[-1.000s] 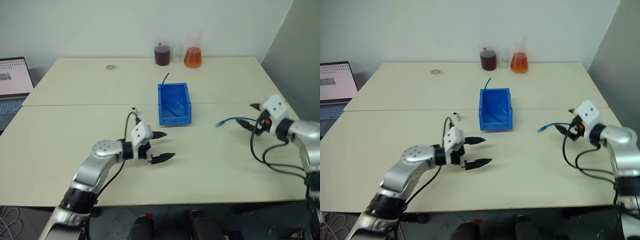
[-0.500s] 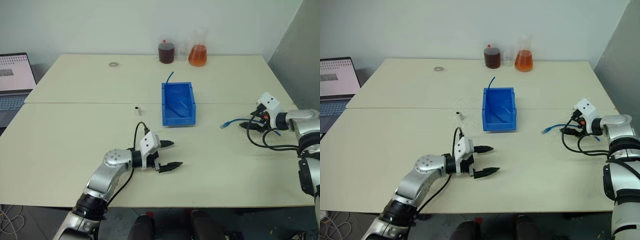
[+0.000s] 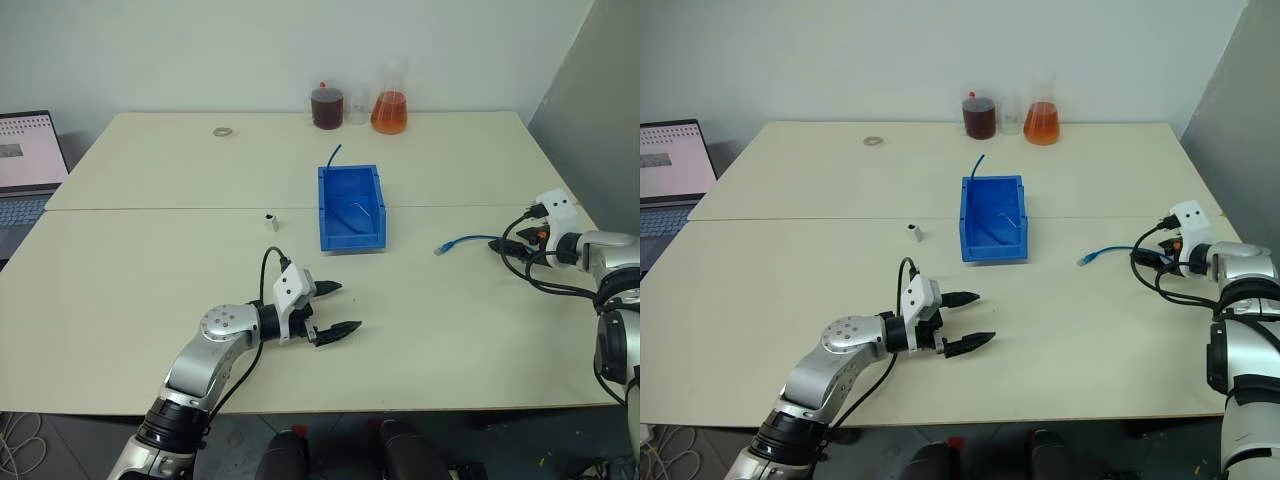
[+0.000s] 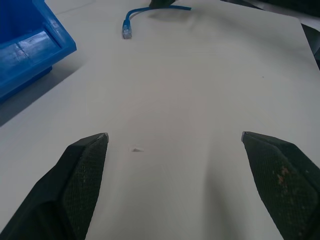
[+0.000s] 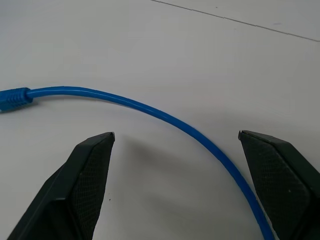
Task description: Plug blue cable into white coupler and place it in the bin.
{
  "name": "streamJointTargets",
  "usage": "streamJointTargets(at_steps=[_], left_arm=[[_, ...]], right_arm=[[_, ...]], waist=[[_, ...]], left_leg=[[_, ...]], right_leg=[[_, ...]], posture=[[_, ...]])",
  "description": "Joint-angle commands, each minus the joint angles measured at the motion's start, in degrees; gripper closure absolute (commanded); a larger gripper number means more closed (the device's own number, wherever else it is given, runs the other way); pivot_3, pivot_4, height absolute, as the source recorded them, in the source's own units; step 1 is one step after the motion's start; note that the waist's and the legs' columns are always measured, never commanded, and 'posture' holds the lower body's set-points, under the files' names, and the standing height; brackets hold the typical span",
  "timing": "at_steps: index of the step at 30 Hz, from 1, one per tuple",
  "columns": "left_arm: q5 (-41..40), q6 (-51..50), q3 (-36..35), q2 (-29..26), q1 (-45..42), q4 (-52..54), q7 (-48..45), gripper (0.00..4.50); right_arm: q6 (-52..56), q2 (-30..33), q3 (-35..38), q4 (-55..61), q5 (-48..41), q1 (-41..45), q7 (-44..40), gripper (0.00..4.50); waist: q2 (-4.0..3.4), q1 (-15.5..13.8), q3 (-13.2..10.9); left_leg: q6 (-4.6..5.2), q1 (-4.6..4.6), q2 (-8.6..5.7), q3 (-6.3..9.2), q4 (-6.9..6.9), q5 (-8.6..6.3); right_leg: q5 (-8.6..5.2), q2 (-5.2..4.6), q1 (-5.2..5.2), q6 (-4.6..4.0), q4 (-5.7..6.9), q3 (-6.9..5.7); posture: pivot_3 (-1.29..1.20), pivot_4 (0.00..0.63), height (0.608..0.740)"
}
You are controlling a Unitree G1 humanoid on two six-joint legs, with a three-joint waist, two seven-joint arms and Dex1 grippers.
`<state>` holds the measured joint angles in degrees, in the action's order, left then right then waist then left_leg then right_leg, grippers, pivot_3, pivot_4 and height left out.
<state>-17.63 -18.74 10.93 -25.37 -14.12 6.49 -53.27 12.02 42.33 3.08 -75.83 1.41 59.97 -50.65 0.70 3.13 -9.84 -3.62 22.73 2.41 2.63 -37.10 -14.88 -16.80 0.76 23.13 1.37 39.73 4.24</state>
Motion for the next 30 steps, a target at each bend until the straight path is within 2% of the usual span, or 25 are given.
streamJointTargets(at_steps=[1, 4, 9, 19, 30], left_arm=[[-0.97, -0.2, -0.76, -0.46, -0.26, 2.54, -0.2, 0.0], [-0.97, -0.43, -0.95, -0.73, 0.09, 2.91, -0.14, 0.0], [-1.07, -0.84, -0.88, -0.64, 0.28, 3.32, -0.02, 0.0], [-1.55, -1.66, -0.62, -0.25, -0.43, 3.59, -0.18, 0.0], [-1.95, -3.23, -2.15, -0.71, 3.48, 7.42, 1.65, 0.0]], right_arm=[[0.96, 0.47, 0.86, 0.16, 0.25, 1.05, 0.96, 0.3], [1.46, 0.47, 0.6, 0.13, 0.81, 0.97, 1.46, 0.3], [-3.19, -1.09, -2.57, 0.94, 3.73, 0.96, -3.58, 0.3], [-5.8, -5.72, -5.69, -0.15, 7.5, 5.05, -4.43, 0.3], [-6.59, -9.27, -9.12, -1.0, 11.25, 8.04, -11.18, 0.3]], waist=[[0.0, 0.0, 0.0], [0.0, 0.0, 0.0], [0.0, 0.12, 0.0], [-0.01, 0.37, 0.0], [-0.02, 0.24, 0.0]], left_leg=[[0.0, 0.0, 0.0, 0.0, 0.0, 0.0], [0.0, 0.0, 0.0, 0.0, 0.0, 0.0], [0.0, -0.01, 0.0, 0.0, 0.0, 0.0], [0.0, -0.07, 0.04, 0.0, -0.04, 0.0], [0.0, -0.05, 0.05, 0.04, -0.07, 0.0]], right_leg=[[0.0, 0.0, 0.0, 0.0, 0.0, 0.0], [0.0, 0.0, 0.0, 0.0, 0.0, 0.0], [0.0, 0.0, 0.0, 0.0, 0.0, 0.0], [0.0, 0.05, 0.0, 0.0, 0.15, 0.02], [0.0, 0.03, 0.02, -0.01, 0.17, -0.01]], posture=[[0.0, 0.15, 0.74], [0.0, 0.15, 0.74], [0.0, 0.15, 0.74], [0.0, 0.15, 0.74], [0.0, 0.15, 0.74]])
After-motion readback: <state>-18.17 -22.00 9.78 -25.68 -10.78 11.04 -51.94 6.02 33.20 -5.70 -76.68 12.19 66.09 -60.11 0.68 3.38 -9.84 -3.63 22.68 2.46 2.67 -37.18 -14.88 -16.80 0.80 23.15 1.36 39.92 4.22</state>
